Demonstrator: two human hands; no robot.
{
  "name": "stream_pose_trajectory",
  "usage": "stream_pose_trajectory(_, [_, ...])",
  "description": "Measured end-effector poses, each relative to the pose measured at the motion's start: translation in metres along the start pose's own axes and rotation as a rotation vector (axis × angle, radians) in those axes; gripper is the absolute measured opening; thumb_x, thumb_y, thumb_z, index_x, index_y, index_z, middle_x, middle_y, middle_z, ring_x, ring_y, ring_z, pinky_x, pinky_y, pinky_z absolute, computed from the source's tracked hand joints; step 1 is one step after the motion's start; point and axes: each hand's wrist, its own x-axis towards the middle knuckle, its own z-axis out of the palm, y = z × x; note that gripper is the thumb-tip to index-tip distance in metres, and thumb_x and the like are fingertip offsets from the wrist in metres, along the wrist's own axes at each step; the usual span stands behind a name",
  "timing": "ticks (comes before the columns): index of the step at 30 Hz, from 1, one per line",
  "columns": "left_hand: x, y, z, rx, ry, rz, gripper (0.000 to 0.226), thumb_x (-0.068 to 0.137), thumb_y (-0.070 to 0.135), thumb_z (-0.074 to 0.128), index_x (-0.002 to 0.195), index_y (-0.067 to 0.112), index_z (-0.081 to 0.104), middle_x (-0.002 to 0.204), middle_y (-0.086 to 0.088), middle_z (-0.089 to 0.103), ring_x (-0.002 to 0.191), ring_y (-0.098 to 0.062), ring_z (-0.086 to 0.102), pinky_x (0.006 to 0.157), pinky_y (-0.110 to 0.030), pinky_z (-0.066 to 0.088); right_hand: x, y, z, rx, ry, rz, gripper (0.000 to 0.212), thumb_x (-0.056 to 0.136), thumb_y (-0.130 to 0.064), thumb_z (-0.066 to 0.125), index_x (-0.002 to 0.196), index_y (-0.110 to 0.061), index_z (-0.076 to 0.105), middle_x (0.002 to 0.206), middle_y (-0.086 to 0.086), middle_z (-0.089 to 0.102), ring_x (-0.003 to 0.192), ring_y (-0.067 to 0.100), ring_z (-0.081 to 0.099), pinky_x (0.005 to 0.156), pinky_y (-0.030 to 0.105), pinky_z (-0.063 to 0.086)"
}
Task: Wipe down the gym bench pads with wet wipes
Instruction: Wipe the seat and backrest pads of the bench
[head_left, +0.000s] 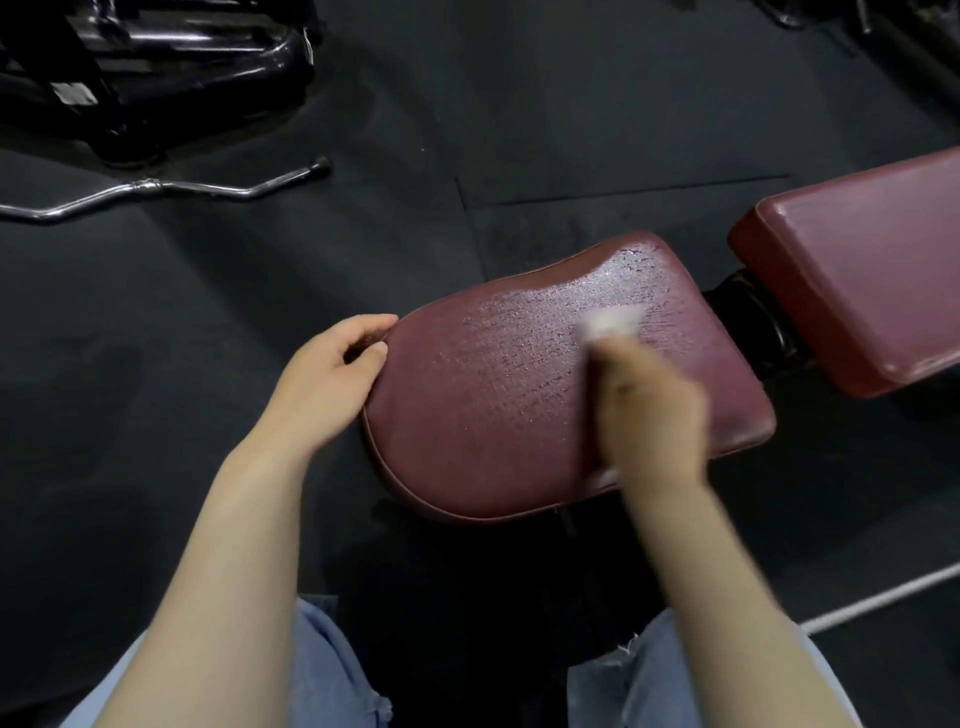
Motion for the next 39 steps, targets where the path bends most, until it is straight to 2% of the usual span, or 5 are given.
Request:
stream_pose_trajectory(6, [0.001, 0.002, 0.003, -0.033, 0.022, -0.019, 0.034, 0.096, 0.017, 0.052, 0.116, 0.038, 0.069, 0.109, 0.026, 0.069, 0.106, 0.006, 0.061, 0.101, -0.028, 0.048, -0.031, -0.035, 0.012, 0.332, -0.253, -0.697, 0.042, 0.084, -0.001, 0.051, 0.118, -0.017, 0.070, 0.125, 0.002, 0.067, 0.114, 0.015, 0.061, 0.107, 0.028, 0.042])
stream_pose_trajectory(13, [-0.004, -0.001, 0.001, -0.004, 0.015, -0.039, 0.033, 0.098, 0.027, 0.052, 0.120, 0.047, 0.065, 0.117, 0.032, 0.064, 0.115, 0.006, 0.056, 0.106, -0.029, 0.043, -0.002, 0.096, -0.040, -0.032, 0.159, 0.255, 0.037, 0.088, -0.017, 0.046, 0.112, -0.011, 0.075, 0.098, 0.014, 0.075, 0.077, 0.035, 0.071, 0.067, 0.016, 0.041])
stream_pose_trajectory(21, [0.001, 0.012, 0.013, 0.019, 0.171, -0.080, 0.034, 0.090, 0.022, 0.048, 0.103, 0.043, 0.070, 0.102, 0.028, 0.068, 0.100, 0.003, 0.062, 0.082, -0.023, 0.046, -0.072, -0.050, 0.030, 0.360, -0.191, -0.639, 0.034, 0.090, 0.002, 0.051, 0.115, -0.009, 0.072, 0.124, 0.006, 0.068, 0.116, 0.020, 0.063, 0.108, 0.035, 0.043])
stream_pose_trajectory(29, [-0.007, 0.013, 0.011, 0.093, 0.161, -0.089, 0.036, 0.092, 0.026, 0.047, 0.118, 0.042, 0.066, 0.115, 0.026, 0.065, 0.107, 0.002, 0.058, 0.089, -0.023, 0.044, -0.044, 0.090, -0.028, 0.060, 0.313, 0.227, 0.037, 0.086, 0.005, 0.052, 0.113, -0.009, 0.072, 0.114, 0.008, 0.071, 0.098, 0.030, 0.071, 0.089, 0.024, 0.046])
stream_pose_trajectory(39, [-0.007, 0.017, 0.013, 0.151, 0.202, -0.098, 0.034, 0.093, 0.026, 0.046, 0.116, 0.042, 0.067, 0.114, 0.025, 0.065, 0.107, -0.001, 0.057, 0.089, -0.025, 0.041, -0.066, 0.031, -0.006, 0.268, -0.139, -0.597, 0.036, 0.105, -0.009, 0.037, 0.125, -0.016, 0.066, 0.133, -0.003, 0.060, 0.125, 0.013, 0.057, 0.113, 0.030, 0.036])
